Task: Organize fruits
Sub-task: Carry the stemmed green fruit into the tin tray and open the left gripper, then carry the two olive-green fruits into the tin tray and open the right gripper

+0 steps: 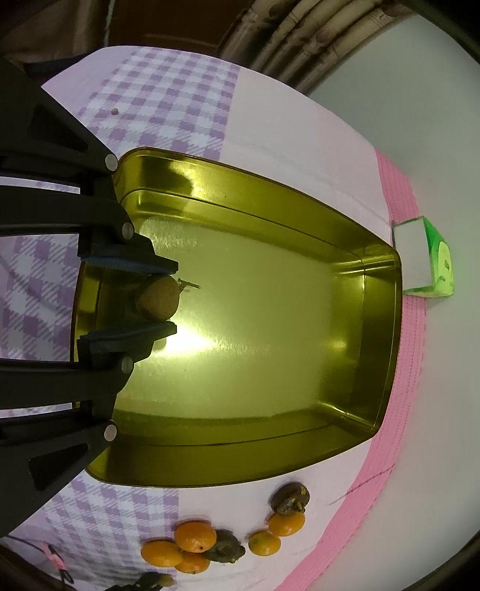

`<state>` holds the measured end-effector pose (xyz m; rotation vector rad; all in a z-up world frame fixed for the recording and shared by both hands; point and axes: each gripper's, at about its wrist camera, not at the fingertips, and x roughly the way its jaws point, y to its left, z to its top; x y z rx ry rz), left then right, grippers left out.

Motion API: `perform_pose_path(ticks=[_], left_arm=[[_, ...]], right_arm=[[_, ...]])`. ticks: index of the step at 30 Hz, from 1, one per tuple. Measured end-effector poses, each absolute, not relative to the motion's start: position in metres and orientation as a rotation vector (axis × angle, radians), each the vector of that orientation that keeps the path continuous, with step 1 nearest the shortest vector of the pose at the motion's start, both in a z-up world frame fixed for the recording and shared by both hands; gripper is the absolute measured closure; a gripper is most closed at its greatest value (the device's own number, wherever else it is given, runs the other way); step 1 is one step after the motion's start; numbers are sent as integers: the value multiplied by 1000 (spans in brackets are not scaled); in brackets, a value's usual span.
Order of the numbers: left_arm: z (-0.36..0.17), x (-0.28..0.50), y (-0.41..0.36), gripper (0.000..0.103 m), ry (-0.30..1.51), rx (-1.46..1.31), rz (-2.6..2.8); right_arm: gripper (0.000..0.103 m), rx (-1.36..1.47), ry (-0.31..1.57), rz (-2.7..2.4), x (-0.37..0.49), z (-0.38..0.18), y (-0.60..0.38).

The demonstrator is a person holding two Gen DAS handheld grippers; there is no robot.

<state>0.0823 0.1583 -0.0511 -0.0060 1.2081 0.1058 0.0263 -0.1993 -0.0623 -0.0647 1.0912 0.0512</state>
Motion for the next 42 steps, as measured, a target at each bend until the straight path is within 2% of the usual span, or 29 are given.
perform_pose_path(ticks=[8,15,24,27,35,42], left_arm=[[-52,82,156,74,1203,-3,100],[-35,75,157,45,1144,-18,85],[11,58,173,29,972,-29,117],[19,52,185,25,946,-30,169],[20,30,218,25,945,-63,280],[21,22,239,25,942,-136,302]], right_arm=[[79,-77,1090,32,25,-60,-196],[79,-92,1068,19,21,-47,-190],[79,-92,999,112,32,-9,-155],[79,-107,973,185,40,2,-124],[79,-125,941,417,64,18,-16],[79,-165,977,530,80,4,60]])
